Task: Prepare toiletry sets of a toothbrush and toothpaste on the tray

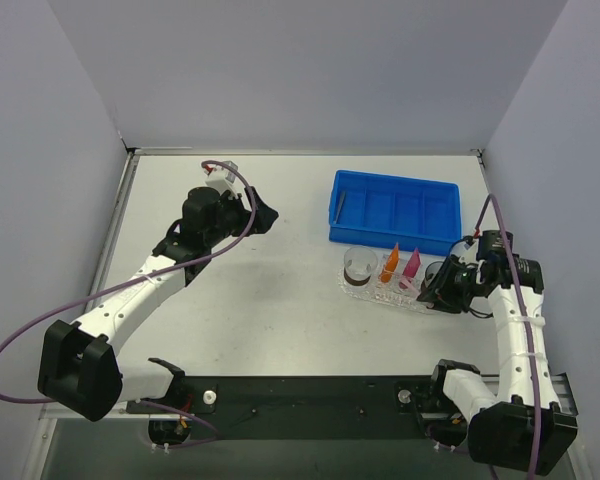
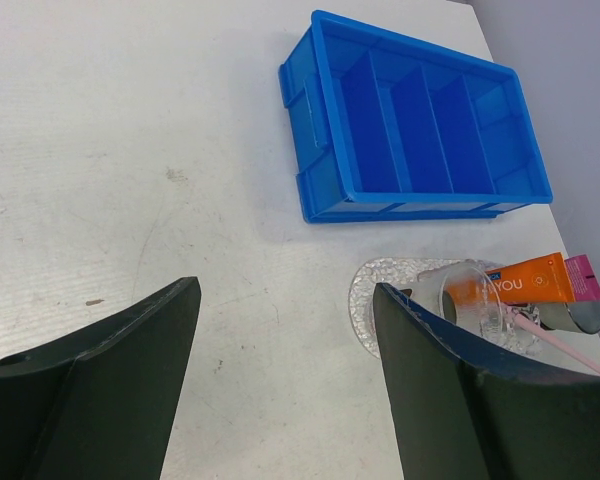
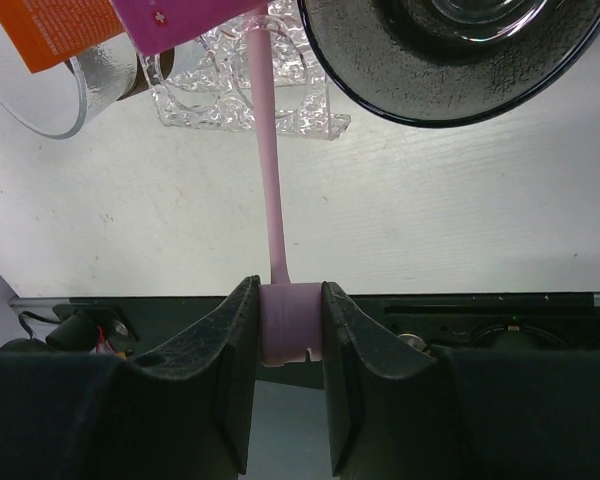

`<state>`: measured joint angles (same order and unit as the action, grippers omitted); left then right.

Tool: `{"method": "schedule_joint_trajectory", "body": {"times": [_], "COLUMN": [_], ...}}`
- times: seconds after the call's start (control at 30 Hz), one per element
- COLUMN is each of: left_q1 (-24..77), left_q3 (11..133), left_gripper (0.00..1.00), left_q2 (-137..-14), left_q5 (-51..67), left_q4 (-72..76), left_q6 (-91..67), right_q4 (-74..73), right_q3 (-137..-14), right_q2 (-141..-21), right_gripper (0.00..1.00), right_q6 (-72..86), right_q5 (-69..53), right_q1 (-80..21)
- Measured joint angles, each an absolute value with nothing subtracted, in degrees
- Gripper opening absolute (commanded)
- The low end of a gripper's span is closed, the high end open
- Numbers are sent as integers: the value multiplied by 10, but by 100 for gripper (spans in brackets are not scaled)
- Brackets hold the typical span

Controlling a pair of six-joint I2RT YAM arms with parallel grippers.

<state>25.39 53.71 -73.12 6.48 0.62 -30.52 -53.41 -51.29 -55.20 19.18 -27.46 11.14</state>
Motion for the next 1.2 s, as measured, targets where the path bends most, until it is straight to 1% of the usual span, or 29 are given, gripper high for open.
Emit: {"method": "schedule_joint_trajectory", "body": {"times": [0.27, 0.47, 0.53, 0.77, 0.87, 1.2], "left_q1": [251, 249, 248, 246, 246, 242], "left_q3": [537, 537, 537, 537, 536, 531], "left_gripper": [80, 80, 80, 80, 80, 80], "left_q2": [-731, -731, -731, -728, -725, -719], "left_q5": [65, 65, 65, 65, 65, 65], "left_q4": [6, 6, 6, 6, 6, 6], "left_q6": [-305, -304, -303, -303, -303, -303], "right_q4": [-516, -499, -497, -493, -491, -489], "right_q3": [-511, -510, -510, -502, -501, -500], "right_q2": [-573, -592, -597, -599, -599, -599], "right_gripper": [0, 3, 6, 23, 29, 40], "right_q6": [194, 200, 203, 209, 209, 211], "right_q5": [-272, -259, -254, -240, -237, -233], "right_q1": [96, 70, 62, 58, 58, 56]}}
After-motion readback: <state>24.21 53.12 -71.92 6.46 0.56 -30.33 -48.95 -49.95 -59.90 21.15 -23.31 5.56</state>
